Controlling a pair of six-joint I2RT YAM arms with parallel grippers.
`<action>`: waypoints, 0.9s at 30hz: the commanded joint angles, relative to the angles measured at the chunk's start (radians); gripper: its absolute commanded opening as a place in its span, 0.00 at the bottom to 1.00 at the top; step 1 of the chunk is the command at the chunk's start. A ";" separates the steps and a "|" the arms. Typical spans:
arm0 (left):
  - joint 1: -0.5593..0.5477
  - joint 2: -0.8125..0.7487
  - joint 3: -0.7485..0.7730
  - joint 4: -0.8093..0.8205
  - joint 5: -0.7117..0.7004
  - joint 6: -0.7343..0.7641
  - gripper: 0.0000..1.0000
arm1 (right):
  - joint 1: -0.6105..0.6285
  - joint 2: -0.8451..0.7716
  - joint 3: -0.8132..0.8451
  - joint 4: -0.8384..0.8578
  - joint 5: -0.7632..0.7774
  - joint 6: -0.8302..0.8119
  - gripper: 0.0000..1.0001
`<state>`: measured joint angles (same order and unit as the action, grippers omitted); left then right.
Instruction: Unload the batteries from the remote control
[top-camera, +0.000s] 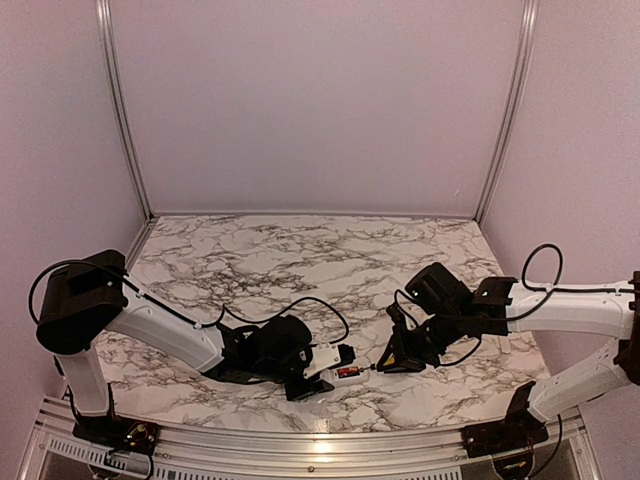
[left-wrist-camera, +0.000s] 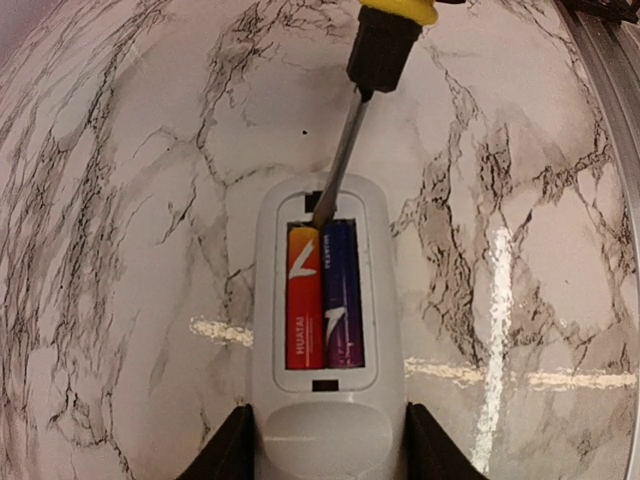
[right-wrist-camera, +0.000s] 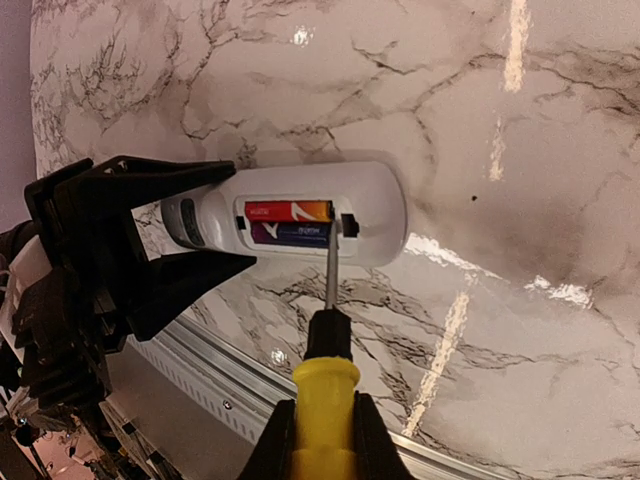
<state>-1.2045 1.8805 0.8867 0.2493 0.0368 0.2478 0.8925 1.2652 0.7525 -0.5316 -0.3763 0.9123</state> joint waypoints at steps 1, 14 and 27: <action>-0.004 0.031 0.028 0.082 -0.026 0.004 0.00 | 0.033 -0.024 0.041 0.195 -0.254 -0.024 0.00; -0.004 0.034 0.032 0.083 -0.025 -0.001 0.00 | 0.032 -0.020 0.086 0.150 -0.251 -0.051 0.00; -0.004 0.029 0.029 0.082 -0.026 -0.005 0.00 | 0.032 -0.024 0.111 0.125 -0.243 -0.059 0.00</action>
<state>-1.2045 1.8851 0.8867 0.2478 0.0353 0.2462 0.8921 1.2636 0.7868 -0.5671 -0.3756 0.8917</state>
